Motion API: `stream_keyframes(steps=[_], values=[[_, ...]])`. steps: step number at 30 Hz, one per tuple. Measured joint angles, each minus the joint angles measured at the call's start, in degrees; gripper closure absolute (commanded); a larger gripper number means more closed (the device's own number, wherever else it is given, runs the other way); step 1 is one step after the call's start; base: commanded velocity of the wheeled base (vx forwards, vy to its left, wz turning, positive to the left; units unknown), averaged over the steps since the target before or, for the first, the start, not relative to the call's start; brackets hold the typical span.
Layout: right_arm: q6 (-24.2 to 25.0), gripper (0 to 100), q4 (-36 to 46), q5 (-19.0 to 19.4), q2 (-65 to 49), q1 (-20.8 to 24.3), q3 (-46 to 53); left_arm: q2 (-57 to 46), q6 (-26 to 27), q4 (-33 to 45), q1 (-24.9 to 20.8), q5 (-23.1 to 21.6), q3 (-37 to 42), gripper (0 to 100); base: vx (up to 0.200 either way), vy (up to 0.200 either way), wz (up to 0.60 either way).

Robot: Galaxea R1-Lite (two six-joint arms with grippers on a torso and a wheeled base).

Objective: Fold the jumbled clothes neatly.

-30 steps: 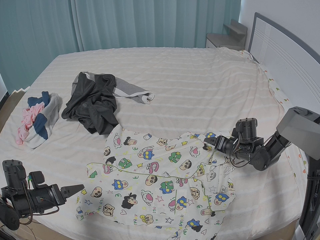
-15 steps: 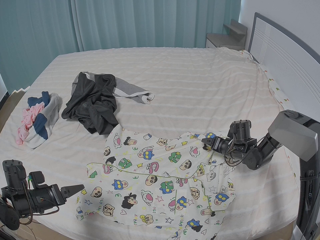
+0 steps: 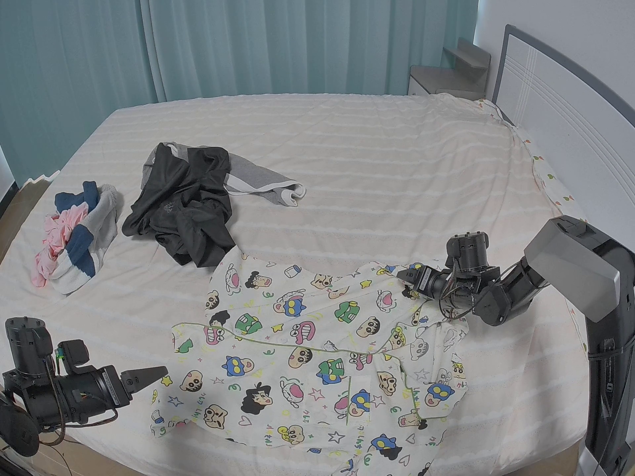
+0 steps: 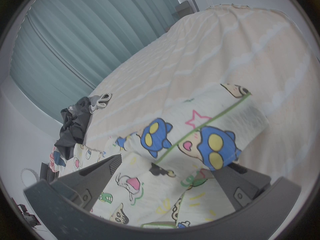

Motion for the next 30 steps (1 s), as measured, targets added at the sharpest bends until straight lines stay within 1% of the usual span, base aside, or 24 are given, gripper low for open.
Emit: stream_keyframes(steps=[7,15,20,24,30], values=[[0.1,0,0.0,-0.6,2.2,-0.3,-7.6,0.3,0.0,0.0,0.0,0.0,0.0,0,0.000,0.000,0.00],[3.1,0,0.0,-1.1,3.2,-1.5,-20.1,0.4,0.0,0.0,0.0,0.0,0.0,0,0.000,0.000,0.00],[3.8,0,1.2,-1.2,3.2,-3.0,-25.5,0.5,0.0,0.0,0.0,0.0,0.0,0,0.000,0.000,0.00],[4.0,0,2.9,-1.3,3.1,-3.8,-25.2,0.6,0.0,0.0,0.1,0.0,0.0,0,0.000,0.000,0.00],[4.0,0,3.8,-1.2,1.8,-4.7,-19.2,0.6,0.0,0.0,0.1,0.0,0.0,0,0.000,0.000,0.00]])
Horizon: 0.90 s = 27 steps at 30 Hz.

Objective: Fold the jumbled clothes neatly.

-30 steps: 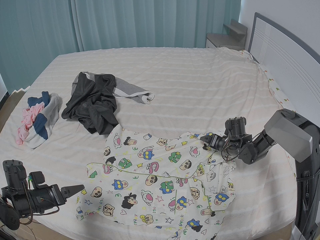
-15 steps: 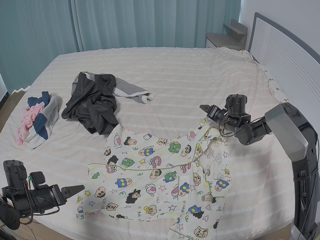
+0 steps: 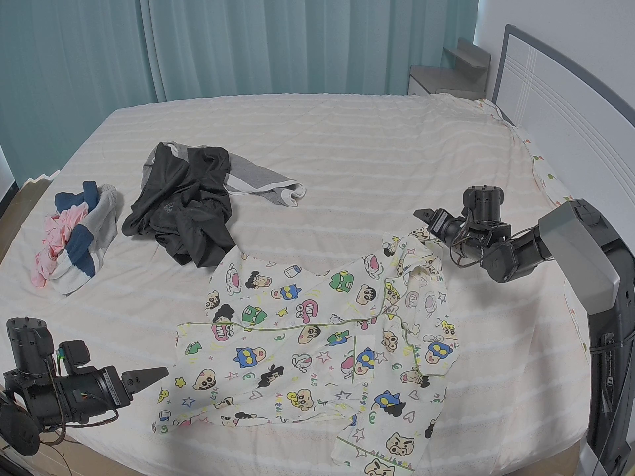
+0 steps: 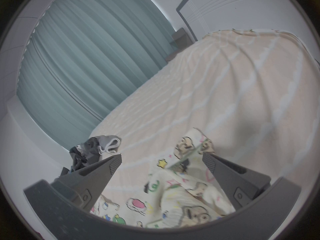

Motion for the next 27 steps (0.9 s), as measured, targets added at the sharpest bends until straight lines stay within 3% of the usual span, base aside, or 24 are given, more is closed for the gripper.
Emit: stream_keyframes(steps=[8,12,17,20,27], values=[[-0.3,0,0.1,1.6,-3.0,-2.8,10.8,0.0,0.0,0.0,-0.1,0.0,0.0,0,0.000,0.000,0.00],[-2.4,0,-0.1,6.3,-4.8,-4.7,17.7,0.0,0.0,0.0,-0.1,0.0,0.0,0,0.000,0.000,0.00],[-10.1,0,-2.0,13.2,-6.9,-7.3,25.3,0.0,0.0,0.0,-0.1,0.0,0.0,0,0.000,0.000,0.00],[-11.8,0,-3.0,16.1,-7.2,-8.1,27.6,0.0,0.0,0.0,-0.1,0.0,0.0,0,0.000,0.000,0.00],[-14.7,0,-4.4,17.5,-5.6,-7.0,28.2,0.0,0.0,0.0,-0.1,0.0,0.0,0,0.000,0.000,0.00]])
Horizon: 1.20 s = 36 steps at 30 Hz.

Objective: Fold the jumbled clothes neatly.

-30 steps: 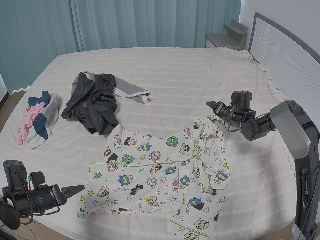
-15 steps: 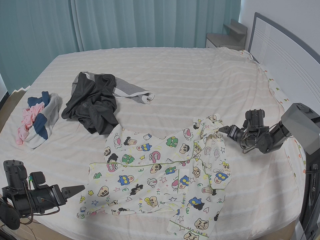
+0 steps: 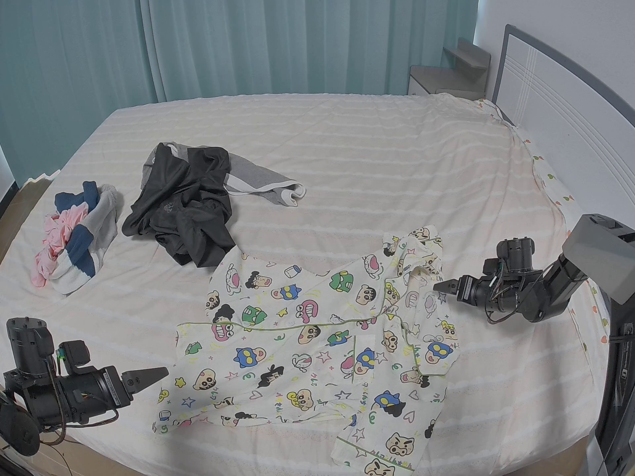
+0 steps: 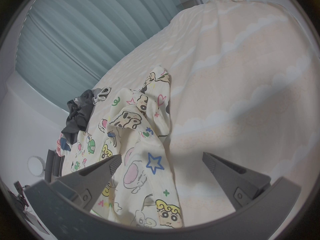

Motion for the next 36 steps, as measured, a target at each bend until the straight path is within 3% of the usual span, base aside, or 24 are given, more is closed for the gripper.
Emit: stream_keyframes(steps=[12,13,36], values=[[-0.7,0,-1.0,0.0,3.8,2.5,-2.4,0.9,0.0,0.0,0.0,0.0,0.0,0,0.000,0.000,0.00],[-0.7,100,-1.1,0.0,3.9,2.5,-2.4,1.0,0.0,0.0,0.0,0.0,0.0,0,0.000,0.000,0.00],[-1.4,100,-1.1,-0.2,0.0,-0.6,2.4,1.1,0.1,0.0,0.0,0.0,0.0,0,0.000,0.000,0.00]])
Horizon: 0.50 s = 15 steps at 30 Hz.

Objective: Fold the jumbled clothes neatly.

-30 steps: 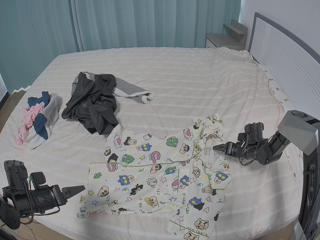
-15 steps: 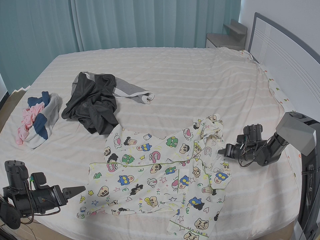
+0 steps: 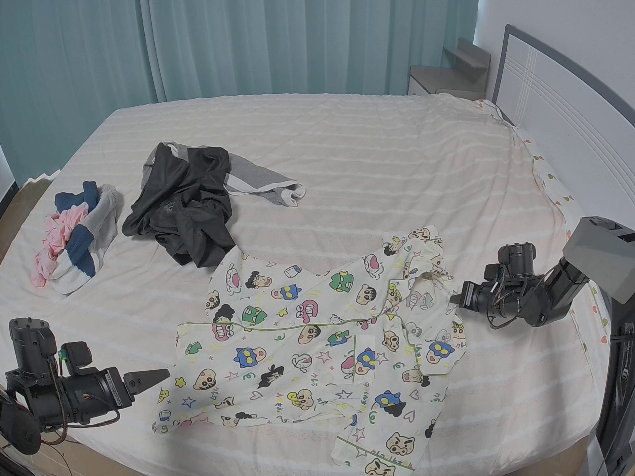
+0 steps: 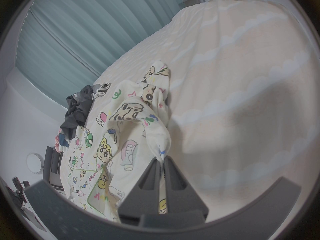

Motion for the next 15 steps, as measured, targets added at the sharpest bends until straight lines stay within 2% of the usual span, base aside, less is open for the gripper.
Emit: stream_keyframes(steps=[15], values=[[-4.7,100,0.1,-0.1,-1.8,-9.0,2.4,-0.2,0.0,0.0,0.0,0.1,0.0,0,0.000,0.000,0.00]])
